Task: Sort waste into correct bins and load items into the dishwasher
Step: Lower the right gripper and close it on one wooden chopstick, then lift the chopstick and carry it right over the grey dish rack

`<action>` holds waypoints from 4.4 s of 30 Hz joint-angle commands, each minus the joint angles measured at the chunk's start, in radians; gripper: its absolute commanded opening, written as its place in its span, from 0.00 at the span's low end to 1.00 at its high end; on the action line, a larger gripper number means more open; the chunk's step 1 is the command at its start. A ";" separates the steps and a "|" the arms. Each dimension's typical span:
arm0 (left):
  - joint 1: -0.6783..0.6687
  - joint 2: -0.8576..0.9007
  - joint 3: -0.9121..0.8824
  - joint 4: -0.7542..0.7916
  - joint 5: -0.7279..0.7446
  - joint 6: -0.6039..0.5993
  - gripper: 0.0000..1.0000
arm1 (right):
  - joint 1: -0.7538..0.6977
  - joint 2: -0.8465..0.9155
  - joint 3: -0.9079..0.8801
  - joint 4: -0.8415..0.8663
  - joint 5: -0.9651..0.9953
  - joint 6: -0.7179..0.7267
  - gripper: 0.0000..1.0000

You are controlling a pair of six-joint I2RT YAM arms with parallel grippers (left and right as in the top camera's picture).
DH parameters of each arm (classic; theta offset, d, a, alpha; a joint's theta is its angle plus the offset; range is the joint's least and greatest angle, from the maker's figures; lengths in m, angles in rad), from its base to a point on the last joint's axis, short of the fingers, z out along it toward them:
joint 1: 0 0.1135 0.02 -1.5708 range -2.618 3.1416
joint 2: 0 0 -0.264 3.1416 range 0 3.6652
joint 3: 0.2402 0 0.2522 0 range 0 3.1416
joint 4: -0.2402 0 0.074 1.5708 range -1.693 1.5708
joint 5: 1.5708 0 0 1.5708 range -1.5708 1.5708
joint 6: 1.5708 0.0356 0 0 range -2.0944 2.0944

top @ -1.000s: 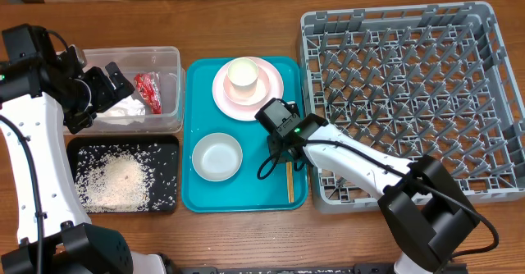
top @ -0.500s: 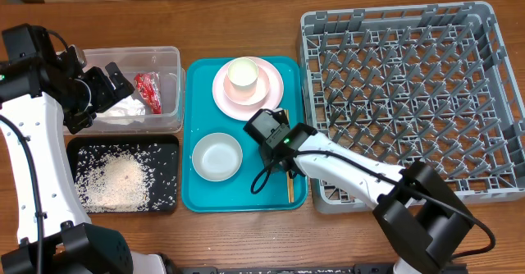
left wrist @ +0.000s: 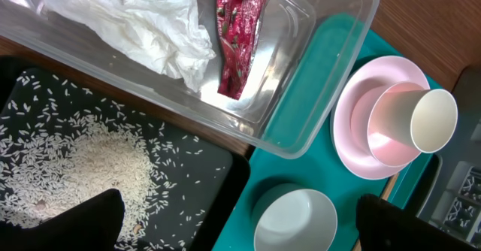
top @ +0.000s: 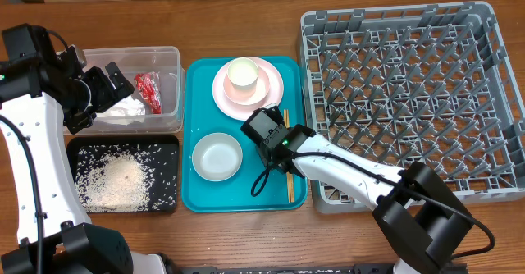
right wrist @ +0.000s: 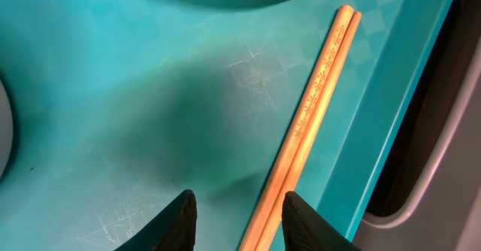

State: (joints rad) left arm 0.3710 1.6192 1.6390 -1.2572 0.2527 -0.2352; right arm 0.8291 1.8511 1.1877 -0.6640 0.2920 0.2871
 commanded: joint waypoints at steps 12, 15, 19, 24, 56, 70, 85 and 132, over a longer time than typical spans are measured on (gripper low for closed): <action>0.000 -0.016 0.014 0.002 -0.006 0.011 1.00 | 0.001 0.115 0.010 0.016 0.010 -0.028 0.40; 0.000 -0.016 0.014 0.001 -0.006 0.011 1.00 | 0.001 0.121 0.010 0.013 0.005 -0.026 0.39; 0.000 -0.016 0.014 0.002 -0.006 0.011 1.00 | 0.001 0.119 0.012 0.003 -0.008 -0.026 0.40; 0.000 -0.016 0.014 0.002 -0.006 0.011 1.00 | 0.001 0.118 0.014 -0.027 -0.050 -0.026 0.39; 0.000 -0.016 0.014 0.001 -0.006 0.011 1.00 | -0.022 0.118 0.056 -0.148 -0.249 -0.025 0.43; 0.000 -0.016 0.014 0.001 -0.006 0.011 1.00 | -0.137 0.119 0.056 -0.082 -0.272 0.140 0.37; 0.000 -0.016 0.014 0.002 -0.006 0.011 1.00 | -0.135 0.121 0.055 -0.085 -0.269 0.160 0.23; 0.000 -0.016 0.014 0.002 -0.006 0.011 1.00 | -0.174 0.167 0.693 -0.702 0.060 0.154 0.04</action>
State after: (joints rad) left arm 0.3710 1.6192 1.6390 -1.2572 0.2520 -0.2352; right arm 0.6910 2.0281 1.8576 -1.3464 0.1963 0.4679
